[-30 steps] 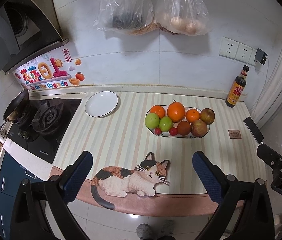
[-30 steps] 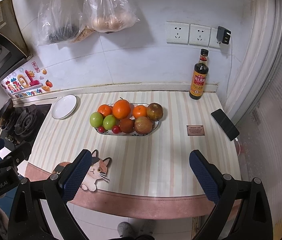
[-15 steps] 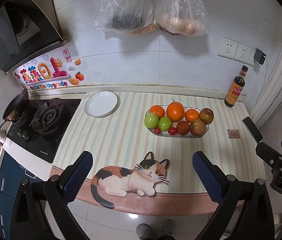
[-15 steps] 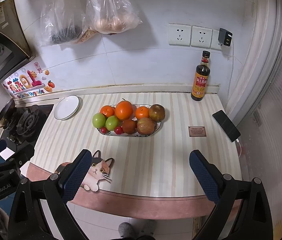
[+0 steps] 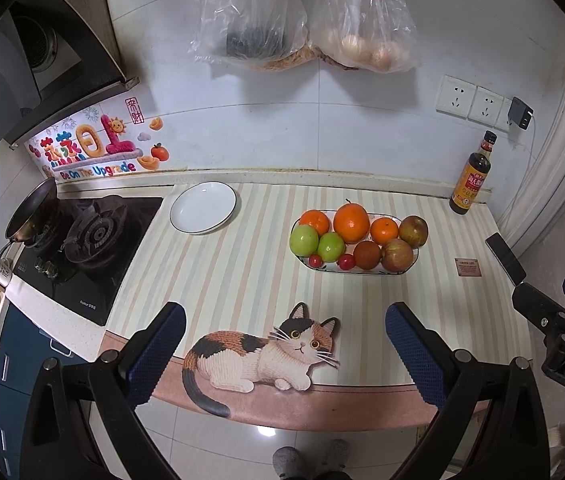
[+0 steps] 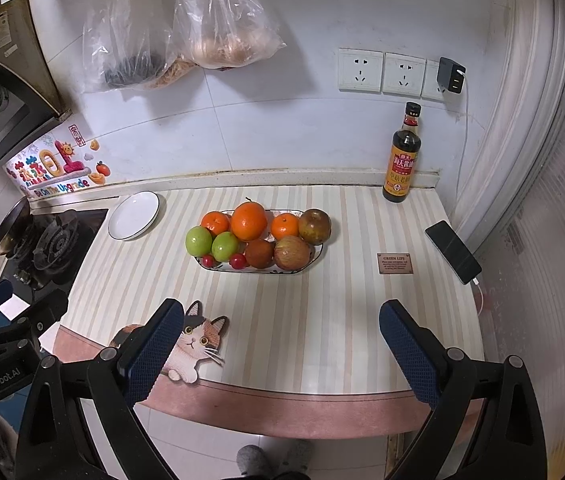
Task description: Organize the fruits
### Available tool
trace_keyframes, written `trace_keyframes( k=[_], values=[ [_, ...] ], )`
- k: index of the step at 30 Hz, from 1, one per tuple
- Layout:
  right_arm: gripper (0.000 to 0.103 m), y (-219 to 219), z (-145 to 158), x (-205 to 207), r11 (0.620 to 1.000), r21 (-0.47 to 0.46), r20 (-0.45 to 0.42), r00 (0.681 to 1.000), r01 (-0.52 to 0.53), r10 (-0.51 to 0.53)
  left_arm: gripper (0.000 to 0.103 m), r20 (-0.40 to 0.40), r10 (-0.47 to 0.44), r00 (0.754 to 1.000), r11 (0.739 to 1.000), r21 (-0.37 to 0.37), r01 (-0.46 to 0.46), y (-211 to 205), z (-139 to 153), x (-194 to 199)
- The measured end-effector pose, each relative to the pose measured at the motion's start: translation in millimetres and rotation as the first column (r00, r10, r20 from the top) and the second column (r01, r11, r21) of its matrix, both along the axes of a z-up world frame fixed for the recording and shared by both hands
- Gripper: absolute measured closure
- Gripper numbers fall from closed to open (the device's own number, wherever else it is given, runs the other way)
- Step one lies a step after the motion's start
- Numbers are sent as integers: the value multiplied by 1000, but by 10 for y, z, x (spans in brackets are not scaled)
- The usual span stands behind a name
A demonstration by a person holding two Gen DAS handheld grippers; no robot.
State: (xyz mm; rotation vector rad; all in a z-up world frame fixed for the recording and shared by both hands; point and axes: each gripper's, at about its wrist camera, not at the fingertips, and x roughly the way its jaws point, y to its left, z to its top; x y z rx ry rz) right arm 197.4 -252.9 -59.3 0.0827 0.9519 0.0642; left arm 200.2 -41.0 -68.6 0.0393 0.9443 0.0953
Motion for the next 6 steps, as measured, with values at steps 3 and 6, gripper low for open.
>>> trace_keyframes(
  k=[3,6],
  values=[
    [3,1,1,-1,1000,-1,1,1000,0,0,1,6,-4,1000,1000,0,4,5,8,-9],
    [3,1,1,-1,1000,2,0,1000,1,-1,1,10,-5,1000,1000,-2,5,18,12,-6]
  ],
)
